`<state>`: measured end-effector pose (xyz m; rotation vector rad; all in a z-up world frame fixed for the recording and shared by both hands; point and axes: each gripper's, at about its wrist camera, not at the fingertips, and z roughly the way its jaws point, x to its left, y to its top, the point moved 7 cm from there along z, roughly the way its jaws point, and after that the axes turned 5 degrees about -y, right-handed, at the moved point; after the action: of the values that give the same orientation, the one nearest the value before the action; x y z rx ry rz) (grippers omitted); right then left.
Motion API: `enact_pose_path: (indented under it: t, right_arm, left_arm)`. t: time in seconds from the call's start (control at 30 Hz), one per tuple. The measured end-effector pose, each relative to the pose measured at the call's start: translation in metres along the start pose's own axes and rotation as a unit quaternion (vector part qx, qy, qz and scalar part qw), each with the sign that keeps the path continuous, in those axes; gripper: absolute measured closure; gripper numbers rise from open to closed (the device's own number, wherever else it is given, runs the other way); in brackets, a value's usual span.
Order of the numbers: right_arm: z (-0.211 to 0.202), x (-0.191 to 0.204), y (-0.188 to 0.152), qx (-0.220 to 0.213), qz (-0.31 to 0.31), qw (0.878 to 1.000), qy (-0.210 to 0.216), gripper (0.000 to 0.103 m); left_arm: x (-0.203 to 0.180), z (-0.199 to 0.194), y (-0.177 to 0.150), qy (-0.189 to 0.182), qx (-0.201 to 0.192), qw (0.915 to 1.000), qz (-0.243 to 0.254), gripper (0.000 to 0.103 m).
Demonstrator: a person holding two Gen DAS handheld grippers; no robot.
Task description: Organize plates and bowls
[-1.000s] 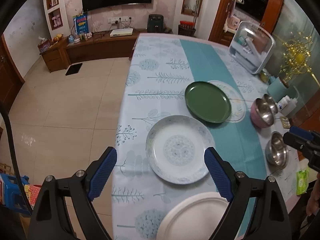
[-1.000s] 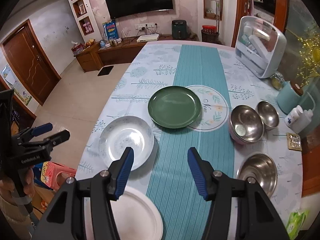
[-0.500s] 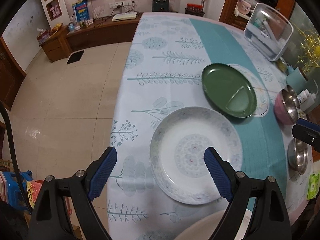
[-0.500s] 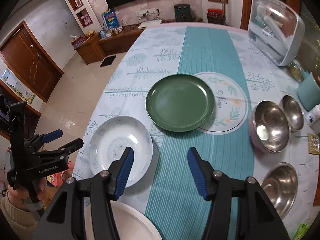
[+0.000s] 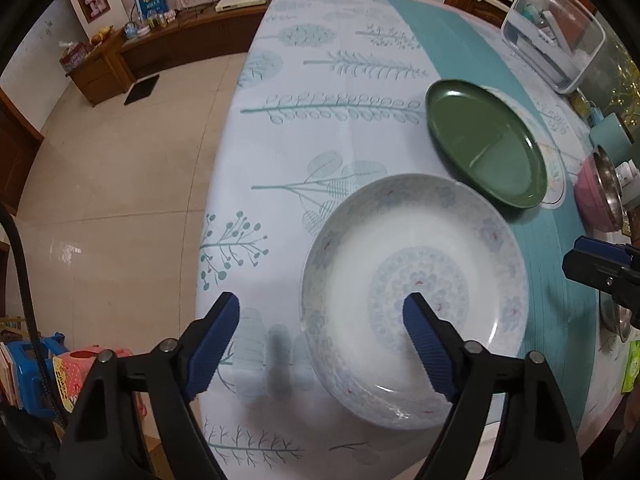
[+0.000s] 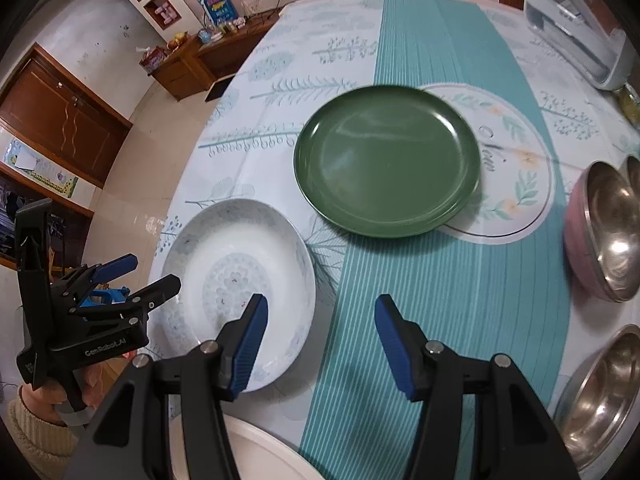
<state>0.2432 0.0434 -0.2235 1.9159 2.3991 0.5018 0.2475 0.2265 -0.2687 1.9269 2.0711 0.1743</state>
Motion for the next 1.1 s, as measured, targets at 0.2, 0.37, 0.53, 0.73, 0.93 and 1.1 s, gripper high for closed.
enact_pose_path:
  t: [0.2,0.37,0.53,0.73,0.93,1.1]
  right_arm:
    - [0.027,-0.001,-0.002,0.031,0.012,0.999,0.015,0.059]
    - [0.046,0.0,-0.003,0.054,0.015,0.998,0.024,0.069]
    - [0.06,0.001,-0.005,0.07,0.016,0.997,0.029,0.081]
    - [0.066,0.005,-0.007,0.081,0.007,0.996,0.04,0.091]
    - [0.066,0.009,-0.007,0.082,0.003,0.996,0.044,0.096]
    - [0.065,0.005,-0.007,0.089,0.019,0.994,0.056,0.097]
  left_arm:
    - [0.006,0.014,-0.001,-0.013,0.019,0.9997,-0.01,0.032]
    - [0.007,0.023,-0.002,-0.035,0.035,0.9987,-0.014,0.048]
    - [0.007,0.032,-0.004,-0.059,0.051,0.9968,-0.019,0.065]
    - [0.01,0.037,-0.006,-0.074,0.062,0.9951,-0.022,0.083]
    - [0.019,0.036,-0.006,-0.091,0.066,0.9931,-0.032,0.088]
    - [0.021,0.033,-0.008,-0.092,0.066,0.9933,-0.023,0.09]
